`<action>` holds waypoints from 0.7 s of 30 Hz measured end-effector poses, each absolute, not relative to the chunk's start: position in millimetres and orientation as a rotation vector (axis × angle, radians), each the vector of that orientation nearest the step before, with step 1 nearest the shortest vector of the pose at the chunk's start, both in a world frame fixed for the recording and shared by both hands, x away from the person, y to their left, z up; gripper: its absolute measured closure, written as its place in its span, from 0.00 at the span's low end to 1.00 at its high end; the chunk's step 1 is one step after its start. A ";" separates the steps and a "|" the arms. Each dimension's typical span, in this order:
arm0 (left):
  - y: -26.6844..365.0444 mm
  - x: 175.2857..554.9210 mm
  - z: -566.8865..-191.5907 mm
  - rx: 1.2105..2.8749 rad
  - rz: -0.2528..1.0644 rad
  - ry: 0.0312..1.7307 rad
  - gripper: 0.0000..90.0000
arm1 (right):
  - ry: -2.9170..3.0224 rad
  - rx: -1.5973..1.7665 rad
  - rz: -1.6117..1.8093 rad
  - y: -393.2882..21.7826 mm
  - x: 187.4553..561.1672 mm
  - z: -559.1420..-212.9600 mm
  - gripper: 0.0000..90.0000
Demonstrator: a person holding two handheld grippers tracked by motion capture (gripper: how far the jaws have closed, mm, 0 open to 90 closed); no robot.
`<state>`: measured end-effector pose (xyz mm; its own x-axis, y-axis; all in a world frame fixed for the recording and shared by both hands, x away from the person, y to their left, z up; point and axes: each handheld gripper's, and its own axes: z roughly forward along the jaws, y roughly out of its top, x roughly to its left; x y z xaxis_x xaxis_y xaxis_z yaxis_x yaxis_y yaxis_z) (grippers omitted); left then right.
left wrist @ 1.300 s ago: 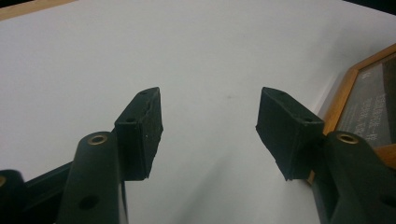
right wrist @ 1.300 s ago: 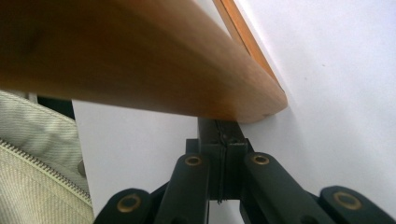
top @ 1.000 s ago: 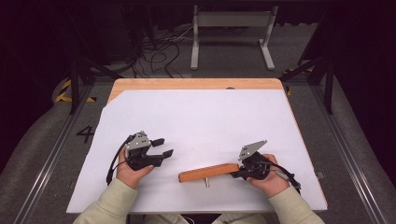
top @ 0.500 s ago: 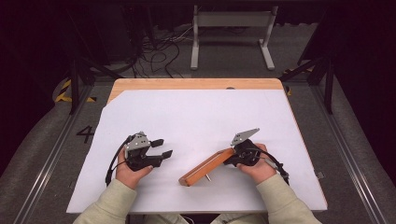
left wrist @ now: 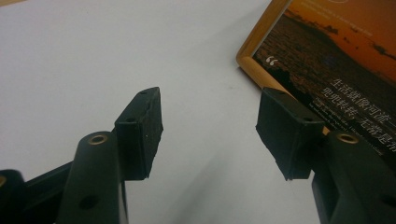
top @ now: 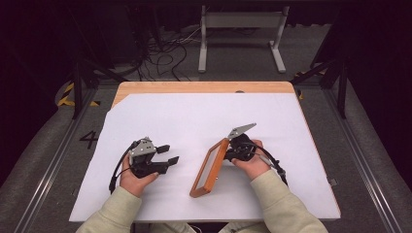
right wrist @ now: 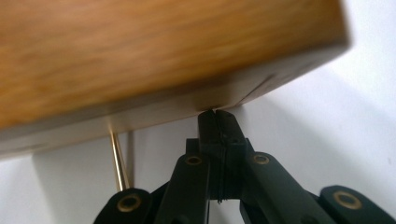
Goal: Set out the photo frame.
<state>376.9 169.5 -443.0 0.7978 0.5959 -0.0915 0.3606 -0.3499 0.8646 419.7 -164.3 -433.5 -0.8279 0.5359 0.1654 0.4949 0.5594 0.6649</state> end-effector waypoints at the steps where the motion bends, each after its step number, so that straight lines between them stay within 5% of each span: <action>1: 170.1 377.1 -442.9 1.975 0.294 0.715 0.45 | 2.724 0.899 1.132 -161.9 420.6 -433.4 1.00; 21: 184.3 370.8 -444.9 1.956 0.317 0.755 0.46 | 2.794 0.746 1.182 -111.6 443.1 -432.2 1.00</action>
